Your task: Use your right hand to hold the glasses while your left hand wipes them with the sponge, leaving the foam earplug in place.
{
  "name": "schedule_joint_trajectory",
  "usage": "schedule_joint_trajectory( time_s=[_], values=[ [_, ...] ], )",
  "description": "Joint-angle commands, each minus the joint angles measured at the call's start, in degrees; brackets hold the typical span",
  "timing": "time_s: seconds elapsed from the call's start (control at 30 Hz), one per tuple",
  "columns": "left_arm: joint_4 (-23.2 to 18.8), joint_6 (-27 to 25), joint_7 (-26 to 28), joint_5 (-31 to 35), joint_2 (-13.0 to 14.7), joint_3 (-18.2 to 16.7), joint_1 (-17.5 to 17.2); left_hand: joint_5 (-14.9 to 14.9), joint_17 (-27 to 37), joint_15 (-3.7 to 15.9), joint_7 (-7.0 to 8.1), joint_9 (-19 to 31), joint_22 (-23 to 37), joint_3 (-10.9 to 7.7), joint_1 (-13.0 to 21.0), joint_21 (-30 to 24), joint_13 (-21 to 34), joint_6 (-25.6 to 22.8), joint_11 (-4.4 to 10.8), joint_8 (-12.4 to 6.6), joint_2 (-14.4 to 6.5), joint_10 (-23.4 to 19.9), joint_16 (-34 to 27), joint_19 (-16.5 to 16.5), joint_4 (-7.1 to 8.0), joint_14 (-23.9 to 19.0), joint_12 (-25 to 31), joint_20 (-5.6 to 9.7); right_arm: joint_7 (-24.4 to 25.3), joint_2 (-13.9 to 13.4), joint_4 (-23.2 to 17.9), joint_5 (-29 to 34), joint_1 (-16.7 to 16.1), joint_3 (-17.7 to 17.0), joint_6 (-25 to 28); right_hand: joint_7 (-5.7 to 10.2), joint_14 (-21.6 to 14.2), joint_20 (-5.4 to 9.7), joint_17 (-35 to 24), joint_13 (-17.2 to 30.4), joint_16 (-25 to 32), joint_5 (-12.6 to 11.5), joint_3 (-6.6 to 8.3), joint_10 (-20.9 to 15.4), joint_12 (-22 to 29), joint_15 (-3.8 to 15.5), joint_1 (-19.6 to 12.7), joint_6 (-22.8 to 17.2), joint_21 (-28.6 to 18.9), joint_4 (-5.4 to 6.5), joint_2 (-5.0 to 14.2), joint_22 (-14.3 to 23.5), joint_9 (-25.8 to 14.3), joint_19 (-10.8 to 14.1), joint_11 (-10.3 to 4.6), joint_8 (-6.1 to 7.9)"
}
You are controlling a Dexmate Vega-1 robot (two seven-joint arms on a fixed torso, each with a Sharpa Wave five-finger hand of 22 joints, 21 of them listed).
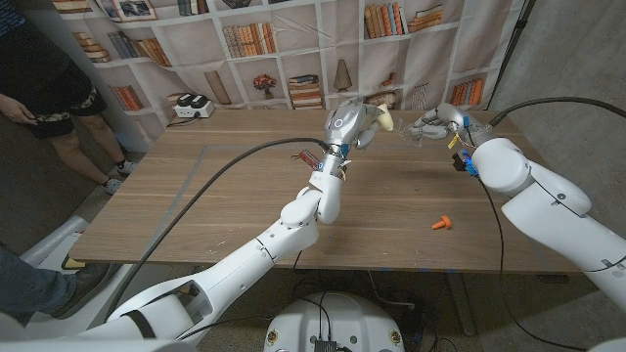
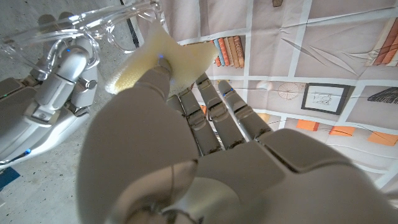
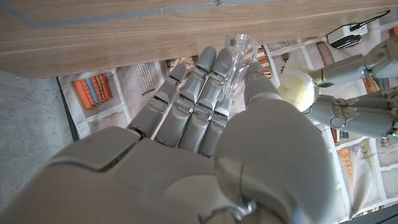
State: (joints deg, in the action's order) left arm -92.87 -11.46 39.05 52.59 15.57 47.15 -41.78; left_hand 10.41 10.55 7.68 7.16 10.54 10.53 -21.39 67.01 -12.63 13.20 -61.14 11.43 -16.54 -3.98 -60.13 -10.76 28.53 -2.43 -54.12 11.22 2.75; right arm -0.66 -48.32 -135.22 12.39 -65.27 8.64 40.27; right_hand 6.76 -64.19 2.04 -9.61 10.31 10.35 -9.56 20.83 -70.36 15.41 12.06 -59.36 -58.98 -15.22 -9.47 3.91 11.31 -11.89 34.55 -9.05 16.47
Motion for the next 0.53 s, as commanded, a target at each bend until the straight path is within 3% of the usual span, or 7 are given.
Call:
schedule_joint_trajectory(
  time_s=[0.03,0.53],
  values=[
    [-2.0,-0.5,-0.4,0.9,0.9,-0.7,-1.0,0.4,0.1,4.84,-1.22,0.3,0.1,-1.23,0.3,0.1,0.2,-1.3,0.06,-0.29,0.3,-0.7,-0.1,-0.5,0.91,0.3,0.4,3.37,0.7,0.9,0.2,0.4,0.2,0.4,-0.2,4.87,0.0,-0.01,-0.2,0.3,-0.2,-0.5,0.92,-2.6,0.1,0.34,-0.1,-4.8,-0.1,0.63,0.42,0.2,-0.1,-0.1,-2.47,-0.23],
    [-1.2,-1.0,-0.4,2.1,0.3,-0.5,-0.3,0.3,0.1,4.83,-1.13,0.3,0.1,-1.57,0.3,0.1,0.2,-1.4,0.05,-0.30,0.4,-0.6,-0.1,-0.5,0.95,0.3,0.4,3.40,1.6,1.7,2.5,-0.6,0.0,-0.1,-3.4,4.91,0.1,-0.04,-0.2,0.3,-0.2,-0.5,1.17,-2.5,-0.1,0.34,0.1,-4.9,-0.1,0.65,0.34,0.2,-0.2,-0.1,-2.53,-0.42]
  ],
)
